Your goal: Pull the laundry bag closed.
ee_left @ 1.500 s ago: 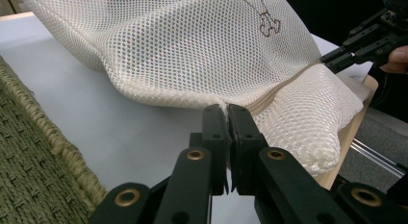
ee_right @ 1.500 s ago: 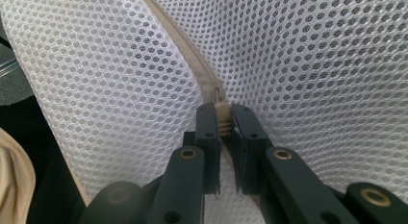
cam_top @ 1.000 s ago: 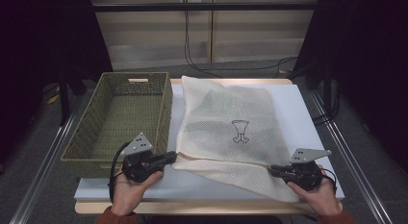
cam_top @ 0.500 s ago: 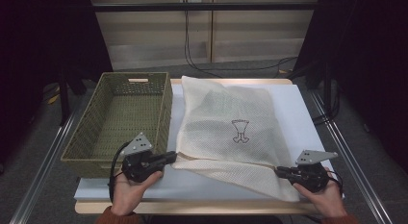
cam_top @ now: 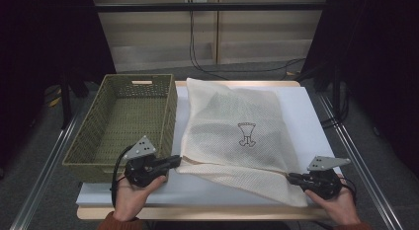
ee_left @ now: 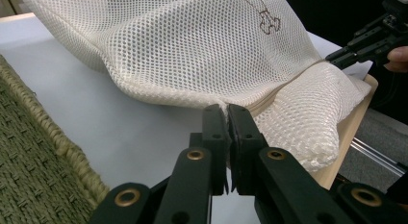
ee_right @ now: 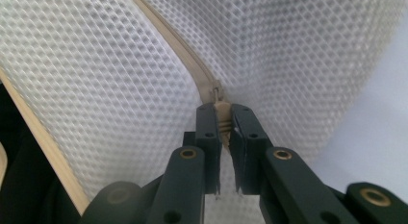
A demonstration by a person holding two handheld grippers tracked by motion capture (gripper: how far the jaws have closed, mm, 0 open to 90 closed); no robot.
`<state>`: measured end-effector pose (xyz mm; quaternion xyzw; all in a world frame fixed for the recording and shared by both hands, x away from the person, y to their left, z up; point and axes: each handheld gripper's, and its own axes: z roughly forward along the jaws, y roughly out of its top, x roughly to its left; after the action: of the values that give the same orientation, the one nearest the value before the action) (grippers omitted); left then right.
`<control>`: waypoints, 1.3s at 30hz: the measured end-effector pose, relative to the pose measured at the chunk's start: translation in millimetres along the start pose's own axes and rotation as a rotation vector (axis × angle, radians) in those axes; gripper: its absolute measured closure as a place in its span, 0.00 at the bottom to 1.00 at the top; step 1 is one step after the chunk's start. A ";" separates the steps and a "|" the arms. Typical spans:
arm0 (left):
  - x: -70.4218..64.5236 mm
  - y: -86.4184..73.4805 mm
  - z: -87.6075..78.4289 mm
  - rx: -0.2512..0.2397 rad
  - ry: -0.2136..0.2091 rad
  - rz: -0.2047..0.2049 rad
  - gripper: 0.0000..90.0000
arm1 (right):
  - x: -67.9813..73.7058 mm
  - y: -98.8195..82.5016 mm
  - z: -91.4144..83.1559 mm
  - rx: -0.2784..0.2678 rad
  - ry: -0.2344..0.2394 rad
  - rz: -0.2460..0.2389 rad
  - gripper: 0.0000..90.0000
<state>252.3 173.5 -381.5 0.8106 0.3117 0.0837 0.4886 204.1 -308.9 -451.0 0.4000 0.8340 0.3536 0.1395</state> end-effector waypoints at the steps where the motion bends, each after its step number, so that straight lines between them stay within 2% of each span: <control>1: 0.2 -0.5 -0.1 0.004 0.004 -0.001 0.97 | -1.0 -2.0 -0.9 0.002 -0.001 0.010 0.92; 4: 1.1 -0.9 0.0 0.001 0.001 -0.005 0.96 | -0.9 -6.7 -4.6 0.009 -0.020 0.014 0.92; 11: 0.8 -1.6 -0.4 0.003 0.002 -0.005 0.96 | -6.6 -14.6 -7.3 0.014 -0.031 0.034 0.92; 16: 0.5 -2.4 -0.9 0.014 0.007 -0.007 0.97 | -8.2 -15.8 -7.9 0.009 -0.031 0.037 0.92; 19: 1.0 -2.3 -0.2 0.007 -0.005 -0.010 0.96 | -9.9 -17.4 -7.8 0.009 -0.029 0.046 0.92; 35: 1.8 -1.4 0.3 0.006 0.001 -0.009 0.97 | -15.9 -25.9 -14.6 -0.004 -0.045 0.078 0.92; 36: 1.9 -1.7 0.5 0.006 0.000 -0.006 0.97 | -16.0 -26.2 -15.3 -0.003 -0.048 0.073 0.93; 37: 1.9 -1.6 0.3 0.010 0.001 -0.008 0.97 | -16.1 -26.9 -16.3 0.002 -0.054 0.071 0.97; 39: 3.0 -1.9 0.2 0.007 -0.008 -0.007 0.97 | -16.9 -29.1 -18.2 -0.007 -0.051 0.088 0.97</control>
<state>254.0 175.7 -383.7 0.8115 0.3129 0.0774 0.4874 189.0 -343.1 -459.3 0.4446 0.8105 0.3521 0.1466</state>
